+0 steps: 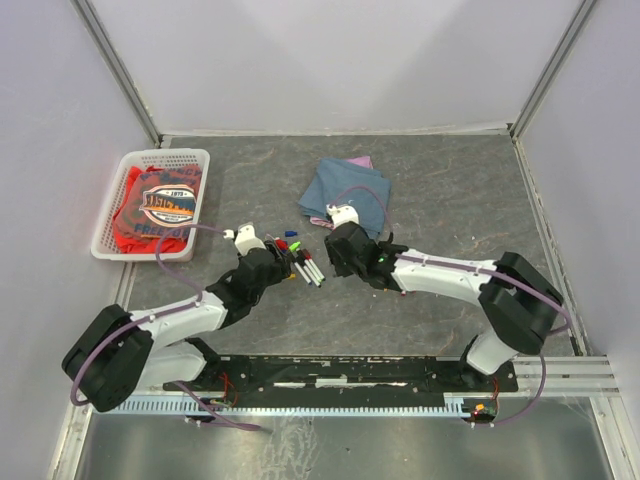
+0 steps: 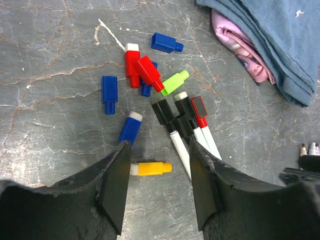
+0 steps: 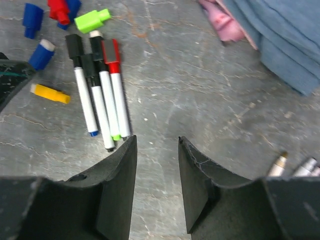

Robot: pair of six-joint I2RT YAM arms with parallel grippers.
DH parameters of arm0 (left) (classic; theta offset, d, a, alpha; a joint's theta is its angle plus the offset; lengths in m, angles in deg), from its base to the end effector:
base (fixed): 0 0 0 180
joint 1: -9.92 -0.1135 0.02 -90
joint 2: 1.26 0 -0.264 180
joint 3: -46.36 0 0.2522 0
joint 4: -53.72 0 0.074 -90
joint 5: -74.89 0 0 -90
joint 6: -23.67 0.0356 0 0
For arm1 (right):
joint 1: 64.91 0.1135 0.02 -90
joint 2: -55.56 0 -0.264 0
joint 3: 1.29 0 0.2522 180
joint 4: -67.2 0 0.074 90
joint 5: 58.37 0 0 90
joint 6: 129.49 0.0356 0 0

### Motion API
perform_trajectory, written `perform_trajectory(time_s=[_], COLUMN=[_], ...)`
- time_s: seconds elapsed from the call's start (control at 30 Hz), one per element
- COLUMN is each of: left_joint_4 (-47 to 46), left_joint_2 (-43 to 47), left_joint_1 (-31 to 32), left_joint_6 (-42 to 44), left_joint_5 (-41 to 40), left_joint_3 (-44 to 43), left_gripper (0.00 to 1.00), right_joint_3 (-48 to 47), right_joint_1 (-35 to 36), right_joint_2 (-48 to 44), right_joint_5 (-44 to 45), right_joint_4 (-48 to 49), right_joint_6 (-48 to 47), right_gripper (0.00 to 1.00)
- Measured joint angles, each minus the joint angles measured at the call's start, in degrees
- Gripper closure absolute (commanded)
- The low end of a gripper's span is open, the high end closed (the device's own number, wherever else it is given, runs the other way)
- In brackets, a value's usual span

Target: Open the pen caps

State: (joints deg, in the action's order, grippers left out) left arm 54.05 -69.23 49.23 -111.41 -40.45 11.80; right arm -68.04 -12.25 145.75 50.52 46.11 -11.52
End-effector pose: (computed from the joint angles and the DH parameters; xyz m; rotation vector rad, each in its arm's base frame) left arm 0.1797 -0.1275 0.1604 -0.3591 2.0924 -0.4058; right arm 0.2087 0.2546 0.2017 -0.3371 2.2948 0.3338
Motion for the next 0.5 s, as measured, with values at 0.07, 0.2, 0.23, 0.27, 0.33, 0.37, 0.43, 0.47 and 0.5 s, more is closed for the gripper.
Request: perform_trajectory(time_s=[0.07, 0.2, 0.23, 0.27, 0.33, 0.37, 0.43, 0.47, 0.5], left_joint_4=[-0.13, -0.33, -0.37, -0.37, -0.37, -0.35, -0.37, -0.37, -0.37], left_joint_2=[1.05, 2.27, 2.54, 2.78, 3.06, 3.15, 3.32, 3.43, 3.58], left_joint_1=[-0.02, -0.02, -0.02, -0.02, -0.02, -0.02, -0.02, -0.02, -0.02], left_joint_6=[0.0, 0.0, 0.0, 0.0, 0.0, 0.0, 0.0, 0.0, 0.0], left_joint_5=[0.02, 0.17, 0.22, 0.24, 0.26, 0.28, 0.31, 0.35, 0.37], left_joint_3=[0.42, 0.94, 1.11, 1.29, 1.64, 1.75, 1.9, 1.97, 2.05], left_gripper=[0.43, 0.43, 0.44, 0.44, 0.44, 0.44, 0.44, 0.44, 0.44], right_joint_3=[-1.73, -4.59, -5.33, -5.97, -7.26, -7.85, -8.96, -9.29, -9.84], right_joint_1=[0.37, 0.59, 0.59, 0.59, 0.59, 0.59, 0.59, 0.59, 0.59], right_joint_2=[2.27, 6.32, 7.3, 8.2, 9.92, 10.75, 12.52, 13.05, 13.84], right_joint_5=[-1.38, -3.08, -3.61, -3.96, -4.68, -4.96, -5.64, -5.79, -5.99], right_joint_4=[0.52, 0.92, 0.94, 0.96, 1.07, 1.14, 1.29, 1.27, 1.27], right_joint_6=[-0.33, -1.18, -1.36, -1.51, -1.92, -2.03, -2.38, -2.43, -2.56], right_gripper=[0.55, 0.56, 0.56, 0.56, 0.56, 0.57, 0.57, 0.57, 0.57])
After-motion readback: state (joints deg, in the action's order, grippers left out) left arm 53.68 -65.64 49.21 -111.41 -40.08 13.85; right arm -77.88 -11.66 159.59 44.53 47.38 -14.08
